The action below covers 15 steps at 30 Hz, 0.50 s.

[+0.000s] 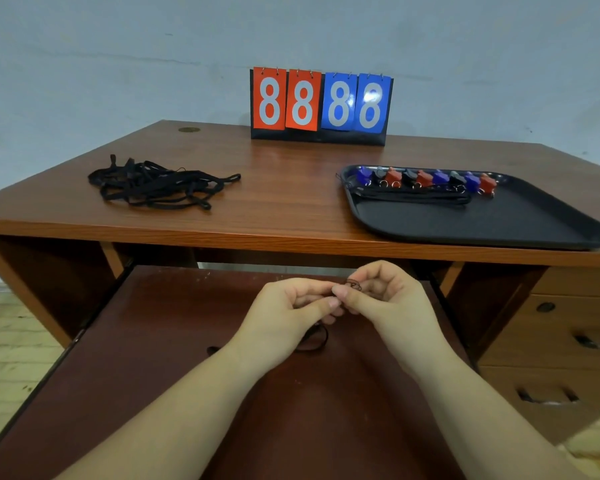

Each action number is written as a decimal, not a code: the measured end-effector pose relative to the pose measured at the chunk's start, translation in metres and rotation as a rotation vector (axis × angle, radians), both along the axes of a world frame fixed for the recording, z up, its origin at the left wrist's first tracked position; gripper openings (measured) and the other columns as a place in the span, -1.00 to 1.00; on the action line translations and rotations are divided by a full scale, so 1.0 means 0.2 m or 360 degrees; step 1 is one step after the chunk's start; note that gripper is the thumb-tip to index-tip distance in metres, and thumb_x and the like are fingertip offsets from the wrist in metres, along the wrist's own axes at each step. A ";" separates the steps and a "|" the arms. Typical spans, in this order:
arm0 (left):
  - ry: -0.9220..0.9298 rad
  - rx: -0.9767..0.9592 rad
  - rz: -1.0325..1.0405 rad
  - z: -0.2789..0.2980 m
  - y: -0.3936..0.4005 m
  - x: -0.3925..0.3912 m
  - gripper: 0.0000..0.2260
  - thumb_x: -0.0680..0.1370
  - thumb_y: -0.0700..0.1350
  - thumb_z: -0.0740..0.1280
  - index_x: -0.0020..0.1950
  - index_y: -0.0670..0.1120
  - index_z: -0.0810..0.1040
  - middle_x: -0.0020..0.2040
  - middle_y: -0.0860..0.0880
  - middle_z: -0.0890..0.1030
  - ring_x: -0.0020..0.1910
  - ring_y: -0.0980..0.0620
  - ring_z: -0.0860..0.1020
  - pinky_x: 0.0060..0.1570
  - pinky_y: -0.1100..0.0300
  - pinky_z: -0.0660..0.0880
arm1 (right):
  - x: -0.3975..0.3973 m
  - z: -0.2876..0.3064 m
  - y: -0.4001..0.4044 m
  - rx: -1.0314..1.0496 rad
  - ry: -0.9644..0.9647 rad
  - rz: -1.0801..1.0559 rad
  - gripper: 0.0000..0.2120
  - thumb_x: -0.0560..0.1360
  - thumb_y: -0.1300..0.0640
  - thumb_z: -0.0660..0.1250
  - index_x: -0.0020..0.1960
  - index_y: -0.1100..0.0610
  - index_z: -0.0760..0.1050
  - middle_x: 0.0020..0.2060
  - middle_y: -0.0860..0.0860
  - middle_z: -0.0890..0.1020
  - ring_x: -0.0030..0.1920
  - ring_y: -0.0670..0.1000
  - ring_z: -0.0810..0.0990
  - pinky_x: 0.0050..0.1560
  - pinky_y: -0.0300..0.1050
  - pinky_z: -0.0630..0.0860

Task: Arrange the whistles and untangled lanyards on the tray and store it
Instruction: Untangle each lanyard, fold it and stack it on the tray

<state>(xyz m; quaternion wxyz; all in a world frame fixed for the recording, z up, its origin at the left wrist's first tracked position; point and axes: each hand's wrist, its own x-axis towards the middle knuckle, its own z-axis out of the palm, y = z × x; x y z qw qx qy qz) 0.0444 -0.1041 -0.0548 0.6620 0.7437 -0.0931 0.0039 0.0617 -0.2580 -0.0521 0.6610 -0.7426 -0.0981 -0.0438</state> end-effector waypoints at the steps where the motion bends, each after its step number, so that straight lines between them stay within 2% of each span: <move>1: 0.0037 -0.0033 0.0017 0.00 0.00 0.00 -0.83 0.50 -0.26 0.35 -0.03 -0.01 0.64 -0.24 0.02 0.71 -0.22 0.15 0.65 -0.17 0.35 0.53 | 0.00 0.00 0.00 0.0010 -0.0008 -0.0030 -0.83 0.32 0.17 0.51 -0.18 0.06 0.53 -0.35 -0.02 0.64 -0.28 -0.08 0.61 -0.14 -0.17 0.54; 4: 0.0173 -0.0232 0.0100 -0.01 0.00 0.02 -0.87 0.51 -0.21 0.34 0.00 -0.08 0.65 -0.19 -0.04 0.71 -0.17 0.07 0.66 -0.06 0.20 0.57 | 0.00 -0.01 0.01 0.0018 0.0073 -0.0022 -0.79 0.37 0.10 0.45 -0.02 0.05 0.51 -0.24 -0.06 0.68 -0.17 -0.12 0.65 -0.09 -0.24 0.51; 7: 0.0253 -0.0457 0.0154 0.01 0.01 0.01 -0.86 0.48 -0.19 0.36 -0.01 -0.10 0.67 -0.09 -0.11 0.71 -0.03 -0.06 0.66 0.02 0.08 0.56 | -0.02 -0.02 0.05 0.0140 0.0327 0.0297 -0.56 0.38 0.08 0.41 0.24 0.04 0.44 -0.11 -0.10 0.71 -0.03 -0.16 0.66 -0.02 -0.29 0.52; 10: 0.0296 -0.0552 0.0227 0.02 0.01 0.01 -0.87 0.44 -0.15 0.41 -0.04 -0.06 0.70 -0.11 -0.06 0.71 -0.09 0.02 0.67 -0.14 0.19 0.59 | -0.05 -0.02 0.09 0.0142 0.0444 0.0513 -0.46 0.40 0.09 0.41 0.35 0.00 0.35 -0.03 0.01 0.71 0.07 -0.04 0.65 0.22 -0.09 0.48; 12: 0.0312 -0.0556 0.0280 0.02 0.02 0.02 -0.84 0.35 -0.05 0.45 -0.10 -0.01 0.71 -0.16 0.01 0.71 -0.17 0.08 0.65 -0.22 0.23 0.54 | -0.05 -0.02 0.11 0.0213 0.0464 0.0553 -0.53 0.46 0.18 0.36 0.34 0.02 0.36 -0.11 0.07 0.71 0.04 0.02 0.66 0.27 0.01 0.45; 14: 0.0346 -0.0634 0.0295 0.02 0.03 0.04 -0.75 0.28 0.01 0.44 -0.10 -0.03 0.70 -0.25 0.03 0.67 -0.24 0.08 0.60 -0.24 0.24 0.50 | -0.04 -0.01 0.10 0.0382 0.0529 0.0540 -0.68 0.50 0.28 0.30 0.22 0.04 0.45 -0.25 0.05 0.67 -0.13 0.01 0.69 0.13 -0.05 0.54; 15: 0.0378 -0.0720 0.0275 0.02 0.03 0.04 -0.76 0.31 -0.01 0.42 -0.09 -0.06 0.67 -0.26 0.03 0.65 -0.22 0.08 0.58 -0.18 0.23 0.50 | -0.03 0.00 0.09 0.0443 0.0555 0.0522 -0.73 0.51 0.31 0.27 0.16 0.07 0.50 -0.30 0.04 0.64 -0.25 -0.03 0.66 0.00 -0.11 0.59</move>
